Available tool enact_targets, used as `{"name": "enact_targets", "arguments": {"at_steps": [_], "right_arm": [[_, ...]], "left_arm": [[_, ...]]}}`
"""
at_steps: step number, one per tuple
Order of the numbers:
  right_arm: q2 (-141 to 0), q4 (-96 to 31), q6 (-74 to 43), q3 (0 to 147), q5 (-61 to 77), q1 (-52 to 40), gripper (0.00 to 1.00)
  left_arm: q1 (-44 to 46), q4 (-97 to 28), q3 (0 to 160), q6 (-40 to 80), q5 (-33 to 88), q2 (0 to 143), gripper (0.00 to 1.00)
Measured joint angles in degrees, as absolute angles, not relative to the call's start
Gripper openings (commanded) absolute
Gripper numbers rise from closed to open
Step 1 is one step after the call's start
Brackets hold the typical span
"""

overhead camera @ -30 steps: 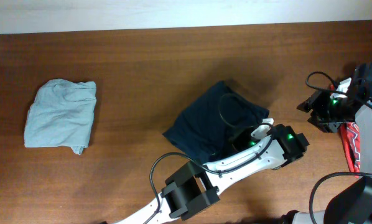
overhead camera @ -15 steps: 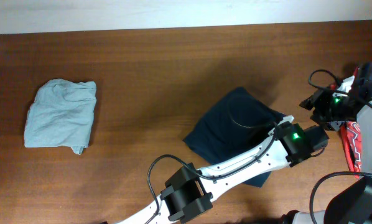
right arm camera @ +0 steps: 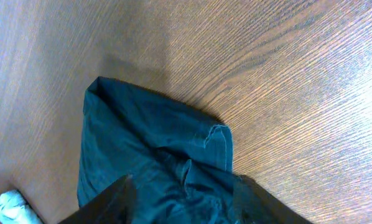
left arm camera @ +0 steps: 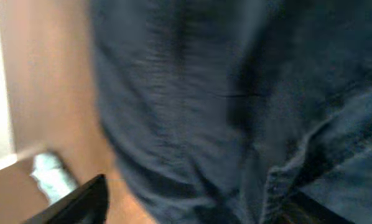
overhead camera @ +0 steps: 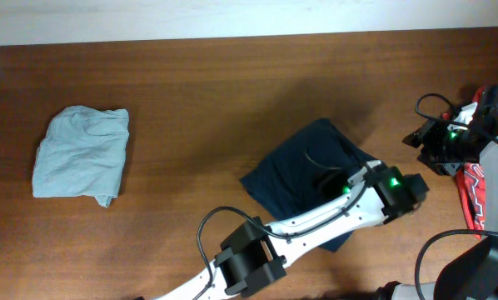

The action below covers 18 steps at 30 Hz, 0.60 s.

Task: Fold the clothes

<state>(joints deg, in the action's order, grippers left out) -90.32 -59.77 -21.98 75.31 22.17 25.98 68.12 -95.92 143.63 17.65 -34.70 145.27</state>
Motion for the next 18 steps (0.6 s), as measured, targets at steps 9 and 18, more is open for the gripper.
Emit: {"name": "enact_targets", "arguments": {"at_steps": [9,18], "right_arm": [[-90.3,-60.4,-19.7,75.3,22.2,26.0,0.62],[-90.3,-60.6,-18.8,75.3,22.2,26.0,0.62]], "left_arm": [[54.2,-96.0,145.3,19.0,-36.6,141.5,0.99],[40.9,-94.7,145.8,14.7,-23.4,140.9,0.69]]}}
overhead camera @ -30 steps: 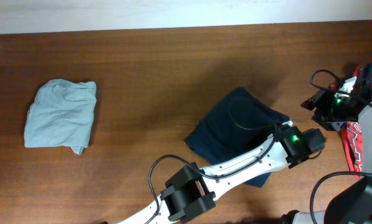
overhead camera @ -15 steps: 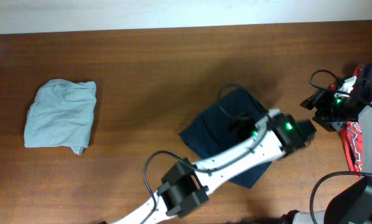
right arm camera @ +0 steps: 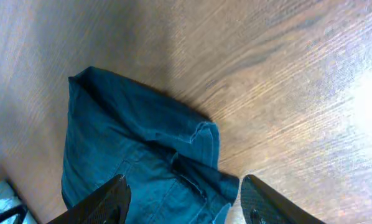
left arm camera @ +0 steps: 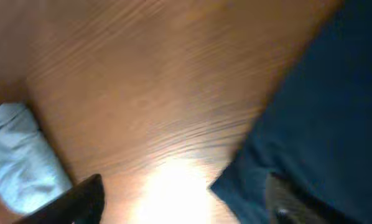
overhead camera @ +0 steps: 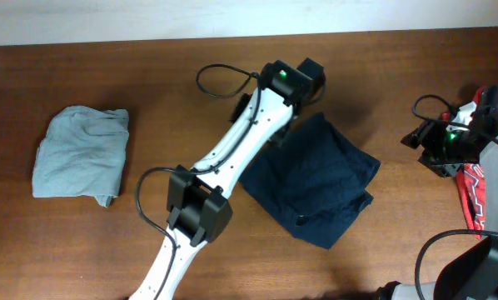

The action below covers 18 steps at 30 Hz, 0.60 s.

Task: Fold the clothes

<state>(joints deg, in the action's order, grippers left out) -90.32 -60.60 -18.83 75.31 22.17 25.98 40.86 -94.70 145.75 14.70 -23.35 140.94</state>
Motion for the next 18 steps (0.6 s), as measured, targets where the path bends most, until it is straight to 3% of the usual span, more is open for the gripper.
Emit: {"name": "enact_targets", "arguments": {"at_steps": [5,9,11,16,18], "right_arm": [[-90.3,-62.8,-16.6,75.3,22.2,25.4,0.61],[-90.3,-63.2,-14.7,75.3,22.2,22.5,0.61],[-90.3,-63.3,-14.0,75.3,22.2,21.3,0.61],[-90.3,-63.2,-13.2,75.3,22.2,21.1,0.61],[-90.3,-63.2,-13.2,75.3,22.2,21.1,0.61]], "left_arm": [[42.6,-84.9,145.7,8.4,-14.9,140.9,0.69],[41.3,-80.5,143.1,1.4,-4.7,140.7,0.84],[40.2,-79.8,140.6,-2.3,0.1,140.7,0.86],[37.6,-75.7,132.6,-13.1,10.8,140.7,0.87],[37.1,-73.8,129.3,-16.2,13.3,140.7,0.83]]}}
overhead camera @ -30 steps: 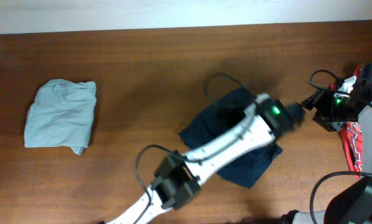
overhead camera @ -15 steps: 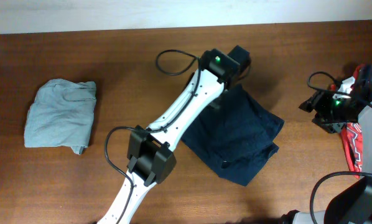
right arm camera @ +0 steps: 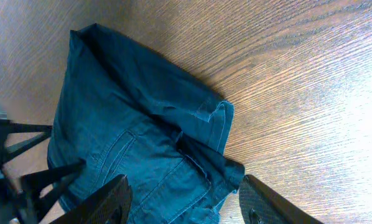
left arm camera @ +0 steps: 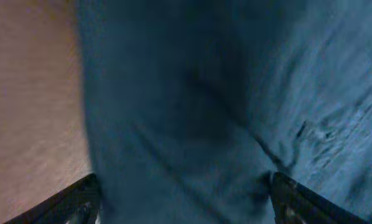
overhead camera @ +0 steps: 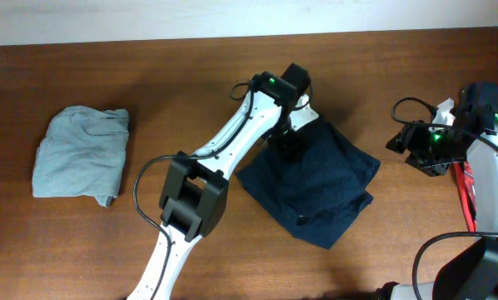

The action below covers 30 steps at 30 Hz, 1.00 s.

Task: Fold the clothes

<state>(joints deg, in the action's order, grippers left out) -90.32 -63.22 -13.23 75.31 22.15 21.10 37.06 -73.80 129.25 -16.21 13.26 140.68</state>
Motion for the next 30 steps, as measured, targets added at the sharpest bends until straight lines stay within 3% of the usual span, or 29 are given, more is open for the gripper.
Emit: {"name": "enact_targets", "arguments": {"at_steps": [2,3,5,6,10,14,16,20,21,22,23,28,30], "right_arm": [[-90.3,-63.2,-13.2,75.3,22.2,21.1,0.61],[-90.3,-63.2,-13.2,75.3,22.2,21.1,0.61],[-90.3,-63.2,-13.2,75.3,22.2,21.1,0.61],[-90.3,-63.2,-13.1,75.3,22.2,21.1,0.61],[-90.3,-63.2,-13.1,75.3,22.2,21.1,0.61],[-90.3,-63.4,-13.1,75.3,22.1,21.1,0.61],[-90.3,-63.6,-13.0,75.3,22.2,21.1,0.61],[-90.3,-63.6,-10.3,75.3,23.7,20.9,0.56],[-90.3,-63.2,-8.0,75.3,25.8,20.4,0.51],[-90.3,-62.9,-7.1,75.3,26.8,20.0,0.50],[-90.3,-62.0,-4.4,75.3,29.5,18.5,0.43],[-90.3,-57.7,0.1,75.3,34.7,9.6,0.11],[-90.4,-54.6,0.8,75.3,35.8,5.3,0.09]], "left_arm": [[37.0,-72.2,126.6,-18.2,14.8,140.7,0.72],[37.0,-71.4,125.1,-19.6,15.8,140.7,0.56],[37.0,-70.6,123.1,-21.5,18.1,140.7,0.12],[36.9,-70.5,122.4,-22.3,19.0,140.7,0.01],[36.8,-69.8,120.9,-22.8,21.3,140.7,0.00],[34.9,-66.3,120.9,-10.0,17.5,140.5,0.01],[30.6,-65.2,120.9,0.4,14.5,140.2,0.01],[24.1,-64.7,120.9,9.5,13.0,140.1,0.01],[22.4,-64.7,120.9,11.0,13.0,140.1,0.16],[21.3,-64.7,120.9,11.7,13.0,140.1,0.19],[20.8,-64.9,120.9,11.9,13.0,140.1,0.29],[22.6,-69.1,120.9,12.1,11.7,140.1,0.36],[24.4,-71.4,120.9,11.8,11.5,140.1,0.37]]}}
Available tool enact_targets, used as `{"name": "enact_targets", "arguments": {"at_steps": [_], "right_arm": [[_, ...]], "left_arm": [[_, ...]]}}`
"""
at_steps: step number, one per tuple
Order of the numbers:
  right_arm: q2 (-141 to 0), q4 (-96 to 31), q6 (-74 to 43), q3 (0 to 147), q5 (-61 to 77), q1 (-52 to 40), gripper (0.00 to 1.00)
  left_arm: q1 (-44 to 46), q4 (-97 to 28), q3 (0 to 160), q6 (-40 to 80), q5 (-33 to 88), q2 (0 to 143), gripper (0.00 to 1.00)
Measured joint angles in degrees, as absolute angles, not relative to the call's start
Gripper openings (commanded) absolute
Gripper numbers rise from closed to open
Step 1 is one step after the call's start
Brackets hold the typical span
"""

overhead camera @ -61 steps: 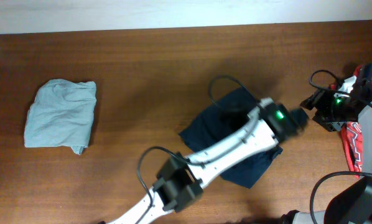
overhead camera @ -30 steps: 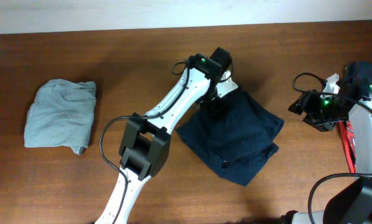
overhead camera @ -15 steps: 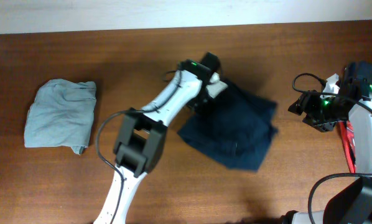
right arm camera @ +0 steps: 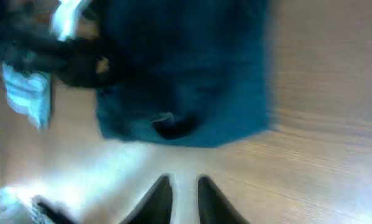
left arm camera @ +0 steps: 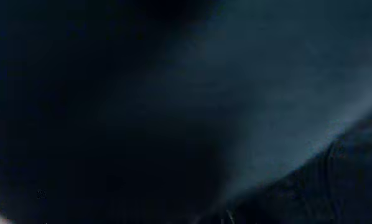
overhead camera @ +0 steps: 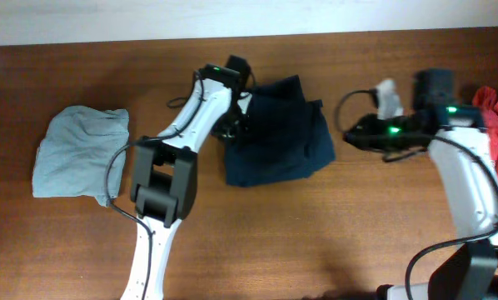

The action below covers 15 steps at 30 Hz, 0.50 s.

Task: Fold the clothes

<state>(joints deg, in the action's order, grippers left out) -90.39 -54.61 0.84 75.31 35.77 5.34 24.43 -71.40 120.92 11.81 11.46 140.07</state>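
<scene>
A dark navy garment [overhead camera: 278, 133] lies as a rough rectangle at the back middle of the table. My left gripper [overhead camera: 234, 125] is at its left edge. The left wrist view shows only dark cloth [left arm camera: 236, 93] up close, with the fingers hidden. My right gripper [overhead camera: 355, 135] hovers just right of the garment, apart from it. In the right wrist view the garment [right arm camera: 186, 81] lies beyond that gripper [right arm camera: 183, 180], whose fingers stand close together over bare wood with nothing between them.
A folded pale grey-blue cloth [overhead camera: 81, 152] lies at the far left and shows again as the pale cloth [right arm camera: 27, 93] in the right wrist view. A red garment [overhead camera: 492, 98] sits at the right edge. The left arm crosses the table from the front.
The navy garment now lies further back and left, squarer in outline. My left gripper went from its top corner to its left edge. My right gripper came in beside it, fingers now close together.
The left gripper was first low over the garment's near right side, then over bare wood by its back corner, then open on that corner. The right arm stayed near the right edge, open. Now the garment sits further back, more compact, with both grippers beside it.
</scene>
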Motion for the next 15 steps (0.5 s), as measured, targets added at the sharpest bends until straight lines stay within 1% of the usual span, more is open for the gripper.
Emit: {"name": "enact_targets", "arguments": {"at_steps": [3,7,13,15], "right_arm": [[-91.3,-50.3,0.4,75.3,36.3,-0.2,0.05],[-94.2,-47.0,-2.5,75.3,34.1,-5.8,0.04],[-103.1,-44.5,-4.8,75.3,31.9,-10.3,0.04],[-107.6,-44.5,-6.0,75.3,31.0,-12.1,0.04]], "left_arm": [[27.1,-74.7,120.9,11.6,10.2,140.1,0.38],[29.4,-76.4,120.9,11.6,7.0,140.1,0.41],[28.3,-78.0,121.0,11.6,6.1,140.1,0.47],[27.4,-78.9,121.3,11.6,5.3,140.0,0.52]]}}
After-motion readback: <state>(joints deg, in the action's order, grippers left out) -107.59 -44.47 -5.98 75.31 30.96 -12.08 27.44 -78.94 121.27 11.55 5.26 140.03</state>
